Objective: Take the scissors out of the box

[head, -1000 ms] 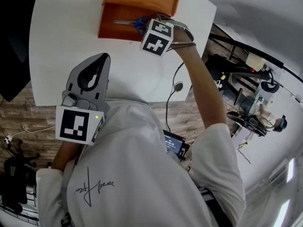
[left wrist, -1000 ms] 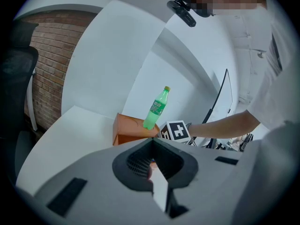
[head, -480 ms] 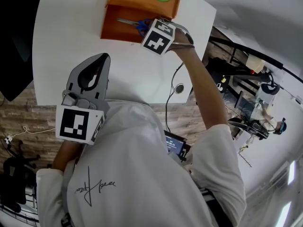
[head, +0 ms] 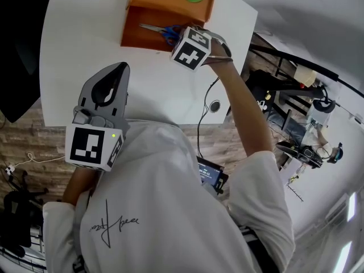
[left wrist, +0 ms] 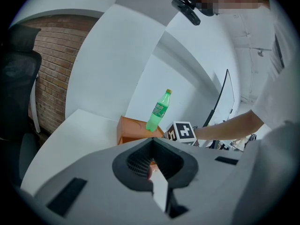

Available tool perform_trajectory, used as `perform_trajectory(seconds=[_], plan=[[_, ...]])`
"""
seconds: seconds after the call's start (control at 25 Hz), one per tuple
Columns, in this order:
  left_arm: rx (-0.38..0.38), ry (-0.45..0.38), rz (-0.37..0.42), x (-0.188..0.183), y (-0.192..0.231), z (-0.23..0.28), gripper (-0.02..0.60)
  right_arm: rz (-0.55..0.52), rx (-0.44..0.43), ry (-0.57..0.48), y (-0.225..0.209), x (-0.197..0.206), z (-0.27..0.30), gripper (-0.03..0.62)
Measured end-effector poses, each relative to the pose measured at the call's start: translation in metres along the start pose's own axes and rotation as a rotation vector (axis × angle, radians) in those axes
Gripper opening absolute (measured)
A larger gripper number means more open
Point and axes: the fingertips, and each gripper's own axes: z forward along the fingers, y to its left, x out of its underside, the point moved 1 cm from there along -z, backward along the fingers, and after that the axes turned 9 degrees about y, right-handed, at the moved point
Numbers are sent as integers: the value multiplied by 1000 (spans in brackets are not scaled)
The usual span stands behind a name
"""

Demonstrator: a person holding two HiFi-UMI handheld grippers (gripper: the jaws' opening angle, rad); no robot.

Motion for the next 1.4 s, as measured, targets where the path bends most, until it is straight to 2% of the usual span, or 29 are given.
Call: perform_trajectory(seconds=[1.4], plan=[[21,-29,28,0,-19,-14,3,172,0,-184,10,5,-43,91]])
